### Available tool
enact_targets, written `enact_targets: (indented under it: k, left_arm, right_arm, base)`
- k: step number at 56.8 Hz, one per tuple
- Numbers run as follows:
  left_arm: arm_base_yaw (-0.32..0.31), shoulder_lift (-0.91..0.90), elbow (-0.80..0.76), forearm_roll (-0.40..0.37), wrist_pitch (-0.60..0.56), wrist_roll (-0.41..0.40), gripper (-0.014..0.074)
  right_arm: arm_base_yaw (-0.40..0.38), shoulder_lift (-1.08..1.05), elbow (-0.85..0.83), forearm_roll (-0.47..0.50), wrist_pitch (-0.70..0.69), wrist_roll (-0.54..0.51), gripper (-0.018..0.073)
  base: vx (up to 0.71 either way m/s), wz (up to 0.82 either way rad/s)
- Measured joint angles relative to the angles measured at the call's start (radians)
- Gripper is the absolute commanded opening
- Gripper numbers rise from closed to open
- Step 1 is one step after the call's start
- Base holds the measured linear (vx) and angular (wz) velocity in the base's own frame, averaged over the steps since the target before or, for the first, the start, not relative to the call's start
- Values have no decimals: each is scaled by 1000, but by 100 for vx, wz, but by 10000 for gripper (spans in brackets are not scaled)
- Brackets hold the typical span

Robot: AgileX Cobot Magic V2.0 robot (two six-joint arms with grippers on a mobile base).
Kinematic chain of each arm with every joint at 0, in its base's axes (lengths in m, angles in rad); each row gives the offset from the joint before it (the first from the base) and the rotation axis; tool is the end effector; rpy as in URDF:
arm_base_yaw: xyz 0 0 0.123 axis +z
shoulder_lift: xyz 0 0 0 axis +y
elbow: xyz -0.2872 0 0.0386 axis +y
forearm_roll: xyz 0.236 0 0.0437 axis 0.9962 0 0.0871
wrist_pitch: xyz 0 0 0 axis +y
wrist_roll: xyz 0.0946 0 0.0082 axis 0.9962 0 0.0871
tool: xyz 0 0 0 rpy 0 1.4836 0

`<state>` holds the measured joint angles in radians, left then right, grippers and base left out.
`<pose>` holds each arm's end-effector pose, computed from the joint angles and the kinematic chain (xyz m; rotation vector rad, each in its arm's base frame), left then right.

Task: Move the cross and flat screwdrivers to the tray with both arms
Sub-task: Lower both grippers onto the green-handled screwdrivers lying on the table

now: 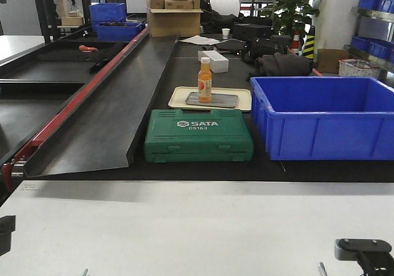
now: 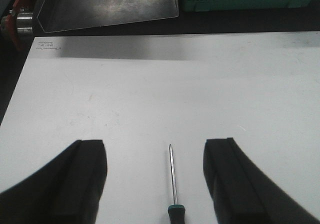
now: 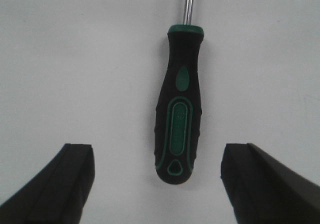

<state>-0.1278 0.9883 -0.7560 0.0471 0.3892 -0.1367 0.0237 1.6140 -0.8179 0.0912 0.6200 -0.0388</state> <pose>0.1943 -0.0233 0.3239 0.0258 2.1065 -0.1138 0.2699 0.0114 0.1781 0.0077 2.8982 0.0872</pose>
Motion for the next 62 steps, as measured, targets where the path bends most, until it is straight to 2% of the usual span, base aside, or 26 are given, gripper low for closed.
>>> enact_targets:
  k: [12,25,31,32,39,47,52,57,62]
  left_arm:
    - [0,0,0,0,9,0,545]
    - [0,0,0,0,16,0,545]
    - [0,0,0,0,17,0,545]
    - [0,0,0,0,26,0,545]
    - [0,0,0,0,35,0,545]
    - [0,0,0,0,42,0,545]
    - [0,0,0,0,50,0,545]
    - [0,0,0,0,60,0,545]
    - [0,0,0,0,60,-1,545]
  right_arm:
    - [0,110,-2,-1,-57,9,568]
    - [0,207,-10,-45,-77,12,568]
    - [0,229,-41,-54,-65,12,567]
    - [0,284,-134,-56,0,12,542]
    - [0,303,-162,-59,27,12,509]
    - [0,317,-175,-71,42,11,385]
    - [-4,321,-180,-83,47,10,209]
    - [-5,324,-182,-82,44,9,-14]
    - [-6,324,-183,-76,44,2,-13]
  base:
    - [0,0]
    - [0,0]
    - [0,0]
    - [0,0]
    - [0,0]
    - [0,0]
    - [0,0]
    - [0,0]
    - [0,0]
